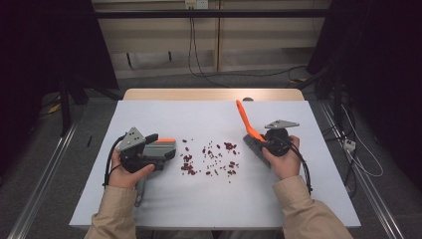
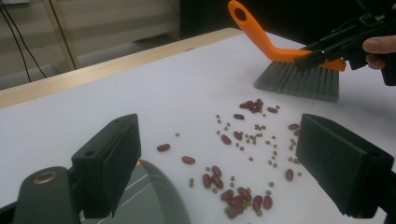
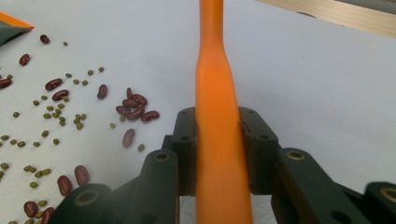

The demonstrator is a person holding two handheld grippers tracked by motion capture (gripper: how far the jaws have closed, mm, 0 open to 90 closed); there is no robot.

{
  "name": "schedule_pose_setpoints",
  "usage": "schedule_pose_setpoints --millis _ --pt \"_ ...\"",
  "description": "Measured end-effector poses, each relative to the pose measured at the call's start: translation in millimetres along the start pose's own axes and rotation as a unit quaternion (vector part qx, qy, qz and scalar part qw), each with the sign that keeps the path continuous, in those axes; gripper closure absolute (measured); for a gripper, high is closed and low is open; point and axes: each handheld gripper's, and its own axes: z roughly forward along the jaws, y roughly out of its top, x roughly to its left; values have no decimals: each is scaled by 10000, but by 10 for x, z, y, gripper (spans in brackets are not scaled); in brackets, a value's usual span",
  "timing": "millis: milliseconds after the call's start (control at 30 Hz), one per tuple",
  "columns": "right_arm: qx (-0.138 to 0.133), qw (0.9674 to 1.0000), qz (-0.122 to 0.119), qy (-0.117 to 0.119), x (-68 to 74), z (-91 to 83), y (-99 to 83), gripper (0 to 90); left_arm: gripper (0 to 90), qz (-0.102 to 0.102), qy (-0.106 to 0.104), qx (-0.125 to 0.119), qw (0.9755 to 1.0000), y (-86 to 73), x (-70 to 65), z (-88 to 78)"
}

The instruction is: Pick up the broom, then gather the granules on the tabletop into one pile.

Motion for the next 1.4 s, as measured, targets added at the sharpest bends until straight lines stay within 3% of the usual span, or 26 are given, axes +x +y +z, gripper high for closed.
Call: schedule_pose_setpoints --millis 233,367,500,633,700,833,900,1233,1400 --pt "348 9992 -159 -93 -13 1 55 707 142 21 30 16 10000 -1 7 -14" --pt "545 9985 -24 59 -28 5 97 713 141 27 30 31 10000 -9 10 -19" --pt "463 9988 75 136 -57 17 105 714 135 10 36 -28 10000 -6 16 -42" --pt "115 9997 157 159 -64 24 119 714 118 -26 44 -40 10000 -13 28 -47" --pt "-94 9999 -41 60 -32 22 164 713 101 -103 34 -58 9999 -19 35 -44" --pt "-43 9996 -250 112 30 115 271 714 57 -68 6 -65 10000 -39 56 -47" --pt "28 9992 -394 20 67 186 304 714 56 -91 9 -65 9999 -50 64 -48" --pt "-85 9986 -518 19 141 362 310 713 52 -86 -75 14 9999 -117 86 -54" --pt "-66 9967 -801 -131 183 411 312 713 54 -78 -43 57 9999 -155 97 -64"
